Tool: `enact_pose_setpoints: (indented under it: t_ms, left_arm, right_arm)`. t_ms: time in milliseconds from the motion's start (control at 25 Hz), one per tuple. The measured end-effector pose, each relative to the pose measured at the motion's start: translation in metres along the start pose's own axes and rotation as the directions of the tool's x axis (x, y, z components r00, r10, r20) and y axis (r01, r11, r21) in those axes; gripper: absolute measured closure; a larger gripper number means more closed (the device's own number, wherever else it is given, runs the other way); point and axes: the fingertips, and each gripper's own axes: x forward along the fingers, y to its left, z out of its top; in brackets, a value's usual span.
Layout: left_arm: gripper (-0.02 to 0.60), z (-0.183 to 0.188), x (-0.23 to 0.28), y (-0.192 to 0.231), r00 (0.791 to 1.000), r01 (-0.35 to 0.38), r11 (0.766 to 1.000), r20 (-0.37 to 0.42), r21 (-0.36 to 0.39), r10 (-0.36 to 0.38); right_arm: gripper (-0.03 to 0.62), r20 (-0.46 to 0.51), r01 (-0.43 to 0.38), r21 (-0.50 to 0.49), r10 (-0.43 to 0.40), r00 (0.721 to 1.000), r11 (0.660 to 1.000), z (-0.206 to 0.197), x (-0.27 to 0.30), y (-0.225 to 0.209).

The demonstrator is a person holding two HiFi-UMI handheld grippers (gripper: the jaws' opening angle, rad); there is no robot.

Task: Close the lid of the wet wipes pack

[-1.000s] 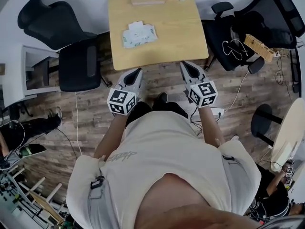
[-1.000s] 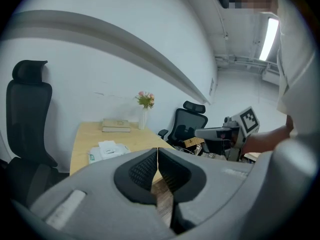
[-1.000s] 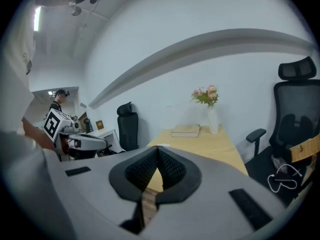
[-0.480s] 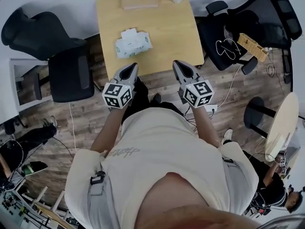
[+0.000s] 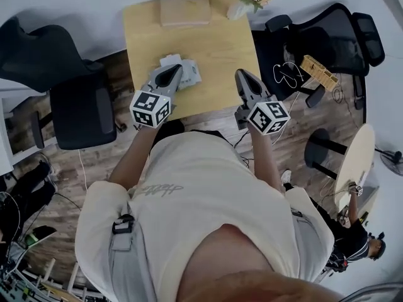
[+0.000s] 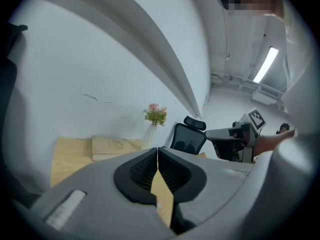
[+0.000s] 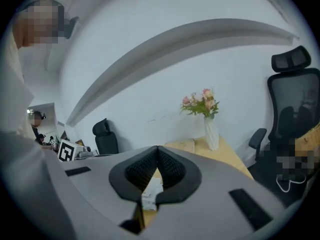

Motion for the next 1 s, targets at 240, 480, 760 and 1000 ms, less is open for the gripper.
enact_pose_setpoints:
  t_ms: [240, 480, 760, 1000]
  left_arm:
    - [0.565, 0.0, -0.001, 0.031, 0.998, -0.03, 0.992, -0.048, 0.123, 0.036]
    - [0.565, 0.006, -0.006, 0.064, 0.995, -0.102, 0.994, -0.011, 0.041, 0.103]
    - [0.565, 0.003, -0.033, 0.096, 0.953, -0.304, 0.952, -0.022, -0.049, 0.303]
    - [0.565, 0.008, -0.043, 0.092, 0.914, -0.407, 0.912, -0.019, -0.051, 0.406]
  right_arm:
    - [0.592, -0.057, 0.015, -0.037, -0.017, 0.998, 0.999, 0.001, 0.038, 0.007]
    - [0.592, -0.124, -0.02, -0.128, 0.004, 0.992, 0.992, -0.002, 0.083, 0.011]
    - [0.592, -0.166, -0.174, -0.166, 0.146, 0.975, 0.971, -0.002, 0.131, 0.026]
    - [0.592, -0.194, -0.288, -0.252, 0.243, 0.95, 0.924, -0.007, 0.155, 0.028]
